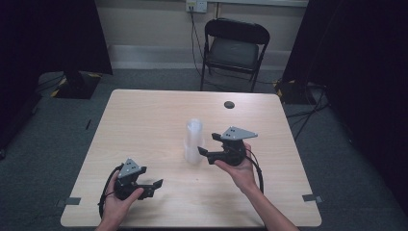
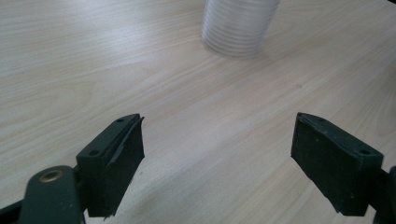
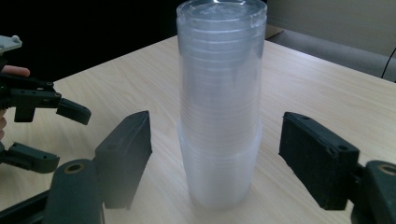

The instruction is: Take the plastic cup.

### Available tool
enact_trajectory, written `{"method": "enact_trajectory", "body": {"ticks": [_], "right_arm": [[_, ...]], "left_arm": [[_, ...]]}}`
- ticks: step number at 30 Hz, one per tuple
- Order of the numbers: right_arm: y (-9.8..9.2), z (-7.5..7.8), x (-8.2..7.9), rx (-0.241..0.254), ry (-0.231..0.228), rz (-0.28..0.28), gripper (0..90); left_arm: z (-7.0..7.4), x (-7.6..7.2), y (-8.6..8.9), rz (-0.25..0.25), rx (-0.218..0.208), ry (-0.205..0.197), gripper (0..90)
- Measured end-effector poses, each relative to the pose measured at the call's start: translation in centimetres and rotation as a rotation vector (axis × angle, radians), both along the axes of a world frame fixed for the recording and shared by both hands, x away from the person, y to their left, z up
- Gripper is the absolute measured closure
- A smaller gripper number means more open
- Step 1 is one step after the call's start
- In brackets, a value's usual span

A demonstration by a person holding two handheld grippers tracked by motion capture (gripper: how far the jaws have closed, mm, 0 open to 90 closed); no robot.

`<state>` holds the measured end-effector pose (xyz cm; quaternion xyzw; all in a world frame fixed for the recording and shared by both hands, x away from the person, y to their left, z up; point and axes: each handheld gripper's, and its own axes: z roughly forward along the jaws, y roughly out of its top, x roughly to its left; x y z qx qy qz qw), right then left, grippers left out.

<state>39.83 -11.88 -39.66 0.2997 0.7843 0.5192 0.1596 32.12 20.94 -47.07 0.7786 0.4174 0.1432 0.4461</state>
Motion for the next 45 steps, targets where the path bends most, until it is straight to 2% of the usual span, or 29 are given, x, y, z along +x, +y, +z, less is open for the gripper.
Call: {"method": "enact_trajectory", "body": {"ticks": [2,14,18,20,25,27,45], "right_arm": [[0.8,-0.2,0.4,0.004,-0.013,-0.003,25.3],[3.3,-0.5,2.7,0.001,-0.02,-0.005,25.8],[3.8,-0.6,3.0,-0.02,-0.058,-0.031,26.7],[4.0,-0.9,3.3,-0.001,-0.04,-0.022,26.7],[4.7,-1.7,3.9,-0.017,-0.027,-0.024,26.0],[4.8,-2.1,4.2,-0.008,-0.015,-0.024,26.1],[5.1,-2.8,4.5,-0.009,-0.021,-0.038,28.4]], "left_arm": [[0.0,0.1,-0.1,-0.005,-0.007,-0.002,16.9],[0.1,0.0,-0.1,-0.008,-0.011,-0.003,16.9],[0.1,0.1,-0.1,-0.009,-0.005,-0.002,16.9],[0.1,0.1,-0.1,-0.01,-0.007,-0.003,16.9],[0.1,0.1,0.0,-0.014,-0.005,-0.005,16.9],[0.1,0.1,0.0,-0.015,-0.006,-0.004,16.9],[0.0,0.1,0.0,-0.011,-0.009,0.001,16.9]]}}
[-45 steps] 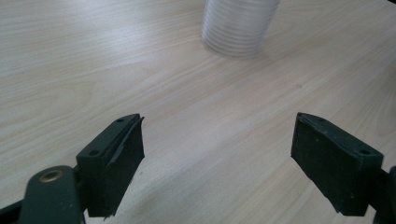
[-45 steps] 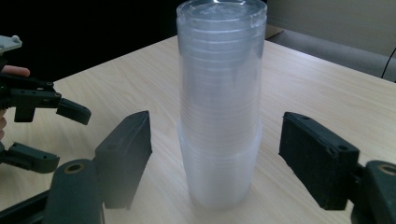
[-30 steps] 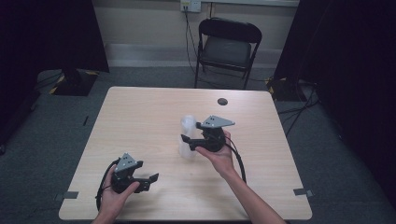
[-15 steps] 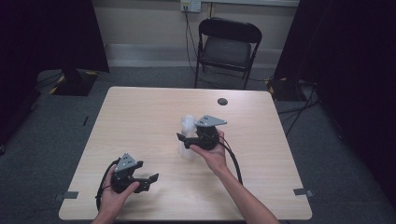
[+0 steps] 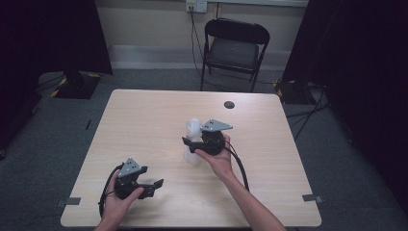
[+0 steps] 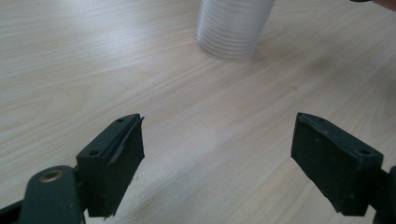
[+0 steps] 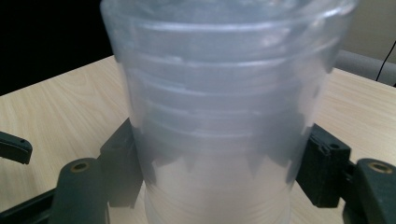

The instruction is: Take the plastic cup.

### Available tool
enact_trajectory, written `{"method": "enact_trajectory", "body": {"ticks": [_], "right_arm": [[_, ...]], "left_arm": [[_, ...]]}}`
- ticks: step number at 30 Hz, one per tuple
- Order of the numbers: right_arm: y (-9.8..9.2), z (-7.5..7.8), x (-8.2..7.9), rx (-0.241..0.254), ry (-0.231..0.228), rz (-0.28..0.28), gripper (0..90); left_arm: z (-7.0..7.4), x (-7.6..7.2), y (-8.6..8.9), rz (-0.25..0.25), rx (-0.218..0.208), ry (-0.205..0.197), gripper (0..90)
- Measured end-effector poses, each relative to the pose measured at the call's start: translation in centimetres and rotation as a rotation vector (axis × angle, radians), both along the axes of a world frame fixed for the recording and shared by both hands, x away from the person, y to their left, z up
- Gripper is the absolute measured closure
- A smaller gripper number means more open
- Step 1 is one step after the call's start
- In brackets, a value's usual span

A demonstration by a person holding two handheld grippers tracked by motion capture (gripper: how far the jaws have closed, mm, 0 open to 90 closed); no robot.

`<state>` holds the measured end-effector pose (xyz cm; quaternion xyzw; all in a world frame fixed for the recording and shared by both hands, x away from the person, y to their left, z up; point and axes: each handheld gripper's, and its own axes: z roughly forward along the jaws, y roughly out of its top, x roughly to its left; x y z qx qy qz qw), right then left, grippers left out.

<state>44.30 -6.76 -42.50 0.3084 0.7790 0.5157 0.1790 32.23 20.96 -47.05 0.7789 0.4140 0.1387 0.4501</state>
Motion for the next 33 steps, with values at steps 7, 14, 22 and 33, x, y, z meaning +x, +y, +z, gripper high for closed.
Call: {"method": "enact_trajectory", "body": {"ticks": [7,14,22,33], "right_arm": [[-0.2,0.2,0.0,-0.001,-0.007,-0.004,30.1],[-0.4,0.5,-0.1,0.015,-0.013,-0.002,30.2],[-0.4,1.1,0.0,0.033,-0.028,-0.004,30.8],[-0.3,1.8,0.1,0.051,-0.04,-0.008,31.9]], "left_arm": [[-0.1,0.0,0.1,-0.001,0.004,0.004,16.9],[-0.2,0.0,-0.1,0.001,0.005,0.009,16.9],[-0.2,0.1,0.0,0.002,0.001,0.008,16.9],[-0.1,0.0,0.1,0.005,-0.001,0.01,16.9]]}}
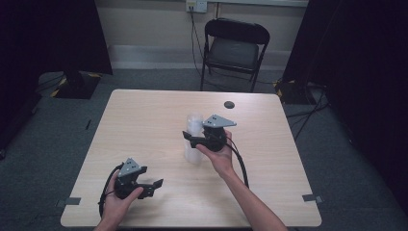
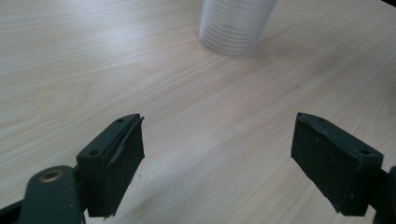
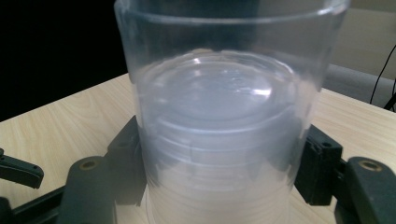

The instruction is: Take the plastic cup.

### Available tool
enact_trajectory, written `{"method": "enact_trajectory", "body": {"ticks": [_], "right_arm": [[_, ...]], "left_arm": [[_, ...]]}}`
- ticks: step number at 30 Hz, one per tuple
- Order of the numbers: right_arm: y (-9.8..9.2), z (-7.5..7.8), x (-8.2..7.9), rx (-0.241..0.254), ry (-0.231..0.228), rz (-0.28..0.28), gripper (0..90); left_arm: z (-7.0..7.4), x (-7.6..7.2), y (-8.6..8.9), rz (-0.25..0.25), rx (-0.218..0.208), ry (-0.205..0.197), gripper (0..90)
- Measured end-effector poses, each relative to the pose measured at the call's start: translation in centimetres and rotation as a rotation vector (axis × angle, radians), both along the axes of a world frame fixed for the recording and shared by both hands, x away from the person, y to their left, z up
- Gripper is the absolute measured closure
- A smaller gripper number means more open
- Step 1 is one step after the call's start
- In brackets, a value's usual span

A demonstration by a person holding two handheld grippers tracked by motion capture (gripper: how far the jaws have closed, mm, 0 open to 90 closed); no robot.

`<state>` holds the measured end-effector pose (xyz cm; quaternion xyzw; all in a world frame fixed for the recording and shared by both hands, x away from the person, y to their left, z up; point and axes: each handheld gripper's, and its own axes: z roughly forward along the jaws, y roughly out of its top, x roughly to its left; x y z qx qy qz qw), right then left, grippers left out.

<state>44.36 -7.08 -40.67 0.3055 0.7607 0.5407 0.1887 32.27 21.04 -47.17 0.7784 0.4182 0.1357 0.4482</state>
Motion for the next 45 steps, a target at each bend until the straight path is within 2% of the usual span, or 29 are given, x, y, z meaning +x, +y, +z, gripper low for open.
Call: {"method": "enact_trajectory", "body": {"ticks": [8,12,13,20,23,24,28,45], "right_arm": [[-0.1,0.5,0.0,0.016,-0.009,0.0,32.2],[-0.1,0.6,-0.2,0.009,-0.02,-0.01,32.2],[-0.2,0.7,-0.1,0.021,-0.016,-0.003,32.3],[-0.3,1.2,-0.1,0.031,-0.018,-0.002,32.6],[-0.3,1.4,-0.1,0.037,-0.015,-0.003,32.5],[-0.3,1.6,-0.1,0.048,-0.013,0.004,32.3],[-0.3,1.8,-0.1,0.043,-0.021,-0.001,32.1],[-0.4,3.2,-0.1,0.074,-0.029,0.009,32.4]], "left_arm": [[0.0,0.0,0.0,-0.002,0.008,-0.006,16.9],[0.0,0.0,0.0,-0.01,0.006,-0.011,16.9],[0.0,0.0,0.0,-0.014,0.011,-0.013,16.9],[0.0,0.0,0.0,-0.002,0.006,-0.009,16.9],[0.0,0.1,0.1,0.004,0.019,-0.01,16.9],[-0.1,0.1,0.2,0.006,0.007,0.001,16.9],[-0.1,0.1,0.1,0.014,0.009,0.008,16.8],[-0.1,-0.1,0.1,0.002,0.017,-0.017,16.9]]}}
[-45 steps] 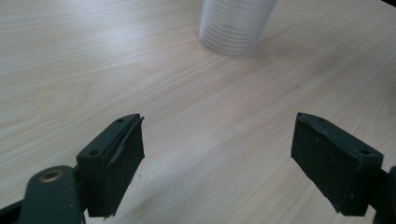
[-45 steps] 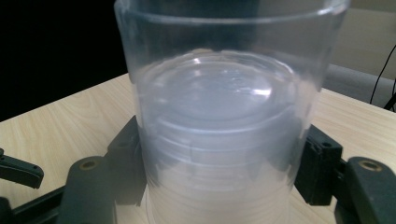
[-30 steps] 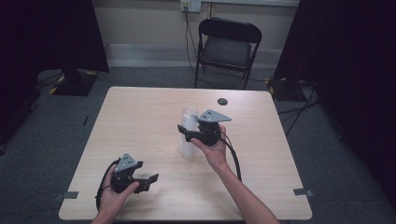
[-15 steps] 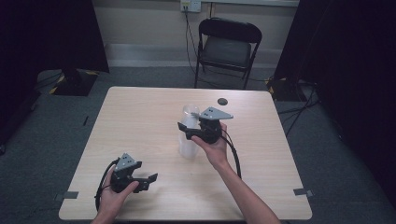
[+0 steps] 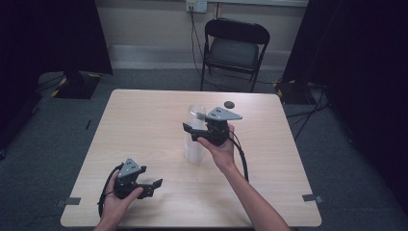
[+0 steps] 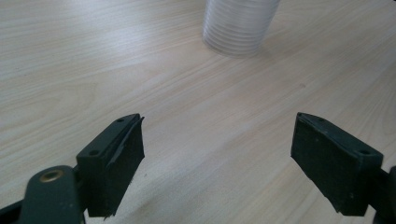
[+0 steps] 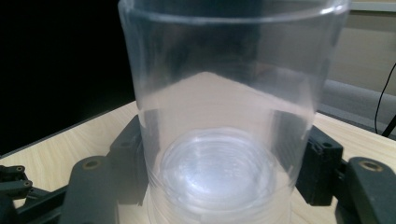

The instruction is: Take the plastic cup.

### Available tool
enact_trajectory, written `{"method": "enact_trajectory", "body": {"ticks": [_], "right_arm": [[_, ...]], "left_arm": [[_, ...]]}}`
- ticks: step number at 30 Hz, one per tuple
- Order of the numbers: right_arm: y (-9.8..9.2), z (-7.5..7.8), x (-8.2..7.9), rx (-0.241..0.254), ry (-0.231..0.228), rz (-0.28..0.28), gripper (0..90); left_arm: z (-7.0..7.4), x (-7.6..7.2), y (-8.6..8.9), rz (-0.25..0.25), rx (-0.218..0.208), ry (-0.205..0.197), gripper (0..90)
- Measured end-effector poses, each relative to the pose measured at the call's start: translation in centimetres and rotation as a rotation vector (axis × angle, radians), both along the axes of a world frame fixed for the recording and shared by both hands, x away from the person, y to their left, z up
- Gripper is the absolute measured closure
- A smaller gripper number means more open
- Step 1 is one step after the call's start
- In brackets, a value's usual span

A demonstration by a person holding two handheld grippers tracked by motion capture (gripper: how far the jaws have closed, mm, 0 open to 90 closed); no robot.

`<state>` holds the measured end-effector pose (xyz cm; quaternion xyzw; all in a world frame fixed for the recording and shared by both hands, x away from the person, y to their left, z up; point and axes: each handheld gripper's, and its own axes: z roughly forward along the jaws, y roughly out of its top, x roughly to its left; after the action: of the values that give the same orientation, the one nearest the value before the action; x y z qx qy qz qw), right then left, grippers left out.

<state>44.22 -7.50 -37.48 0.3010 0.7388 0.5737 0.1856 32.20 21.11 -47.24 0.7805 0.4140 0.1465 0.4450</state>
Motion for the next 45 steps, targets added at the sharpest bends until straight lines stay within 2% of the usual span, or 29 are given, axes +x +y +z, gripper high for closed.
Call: {"method": "enact_trajectory", "body": {"ticks": [5,6,10,15,20,27,28,30,31,32,42,45], "right_arm": [[-0.1,0.1,0.0,0.004,0.006,-0.003,32.6],[-0.1,0.2,0.0,0.009,0.004,-0.003,32.6],[-0.2,0.6,0.0,0.019,0.008,0.007,32.8],[-0.2,1.0,-0.2,0.024,-0.002,0.007,32.9],[-0.4,1.5,-0.2,0.034,-0.016,0.004,33.4],[-0.8,2.2,-0.5,0.059,-0.019,0.021,33.3],[-0.9,2.4,-0.6,0.062,-0.023,0.023,33.4],[-1.0,2.6,-0.7,0.06,-0.024,0.023,33.5],[-1.0,2.6,-0.7,0.06,-0.024,0.023,33.5],[-1.1,2.8,-0.8,0.066,-0.028,0.025,33.7],[-1.9,3.9,-1.3,0.087,-0.046,0.022,33.8],[-2.2,4.2,-1.6,0.092,-0.055,0.026,34.0]], "left_arm": [[0.0,0.0,0.0,-0.001,-0.004,0.0,16.9],[-0.1,0.1,0.1,0.005,-0.005,0.015,16.9],[-0.1,0.2,0.3,0.016,-0.006,0.025,16.9],[-0.1,0.2,0.2,0.022,-0.009,0.024,16.9],[0.0,0.1,0.2,0.019,0.005,0.001,16.9],[0.0,0.0,0.1,0.015,-0.007,-0.002,16.9],[0.0,0.0,0.0,0.015,-0.018,-0.007,16.9],[0.0,-0.1,0.1,0.016,-0.074,-0.002,17.0],[0.0,-0.1,0.1,0.016,-0.074,-0.002,17.5],[0.0,-0.1,0.0,0.008,-0.097,-0.007,19.6],[0.0,-0.3,-0.4,0.001,-0.08,-0.015,20.5],[0.0,-0.3,-0.3,0.004,-0.057,-0.02,20.6]]}}
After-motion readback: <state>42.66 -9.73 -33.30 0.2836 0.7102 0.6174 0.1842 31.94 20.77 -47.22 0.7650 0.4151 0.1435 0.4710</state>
